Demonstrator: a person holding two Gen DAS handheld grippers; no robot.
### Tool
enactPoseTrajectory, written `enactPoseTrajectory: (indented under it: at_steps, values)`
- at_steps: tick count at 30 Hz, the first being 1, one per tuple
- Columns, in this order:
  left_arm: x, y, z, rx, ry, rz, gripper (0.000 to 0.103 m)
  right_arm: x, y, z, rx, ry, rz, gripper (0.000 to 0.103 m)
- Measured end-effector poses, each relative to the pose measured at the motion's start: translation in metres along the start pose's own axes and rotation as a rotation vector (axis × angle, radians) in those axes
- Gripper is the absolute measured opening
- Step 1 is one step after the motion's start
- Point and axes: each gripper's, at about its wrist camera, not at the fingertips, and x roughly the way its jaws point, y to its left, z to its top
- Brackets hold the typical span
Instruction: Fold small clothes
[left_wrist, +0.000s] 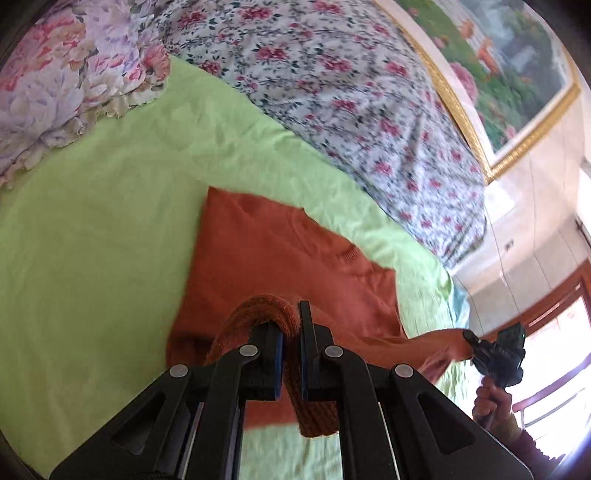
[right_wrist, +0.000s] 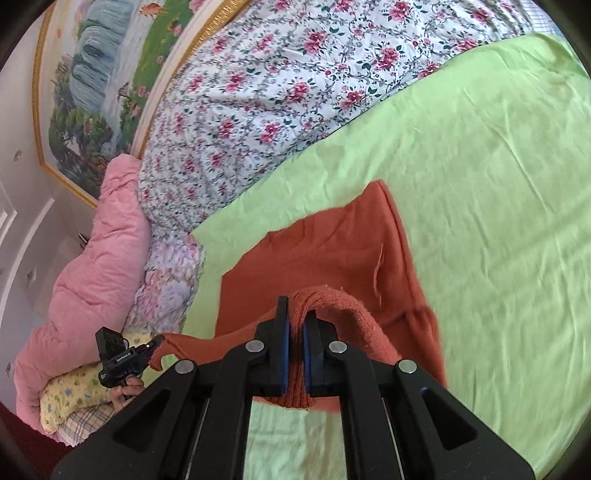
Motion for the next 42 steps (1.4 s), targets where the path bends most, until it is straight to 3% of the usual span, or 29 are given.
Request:
enactPoseTrajectory:
  at_steps: [8,22,26,27,28,29,31,34,36,39,42]
  values:
    - [0.067,0.018,0.042,-0.003,0.03,0.075,0.004,0.072,-0.033,0.06,0.024,0.075,-0.06,0.006]
    - [0.147,0.066,0.063,-0.092,0.099,0.178,0.005,0.154,-0.081,0.085,0.03,0.212,-0.121,0.007]
    - [0.151,0.066,0.059,-0.091,0.144,0.205,0.011,0.161,-0.091,0.086,0.058,0.251,-0.138,0.014]
    - [0.145,0.062,0.058,-0.078,0.146,0.209,0.019,0.157,-0.092,0.086,0.072,0.243,-0.135,0.016]
    - [0.137,0.056,0.056,-0.06,0.143,0.215,0.024,0.149,-0.092,0.087,0.083,0.226,-0.131,0.024]
    - [0.125,0.048,0.052,-0.043,0.133,0.206,0.025,0.137,-0.091,0.087,0.089,0.196,-0.131,0.036]
    - [0.111,0.028,0.036,-0.005,0.153,0.153,0.026,0.112,-0.083,0.083,0.063,0.126,-0.16,0.048]
    - [0.12,-0.005,0.007,0.057,0.239,0.087,0.026,0.097,-0.063,0.068,0.001,0.125,-0.129,0.048]
    - [0.144,-0.026,-0.015,0.1,0.321,0.045,0.028,0.106,-0.04,0.049,-0.095,0.205,-0.09,0.048]
    - [0.187,-0.045,-0.038,0.19,0.427,0.092,0.028,0.141,-0.008,0.016,-0.252,0.395,-0.047,0.048]
    - [0.207,-0.047,-0.035,0.224,0.458,0.097,0.028,0.179,0.003,-0.004,-0.388,0.551,-0.088,0.048]
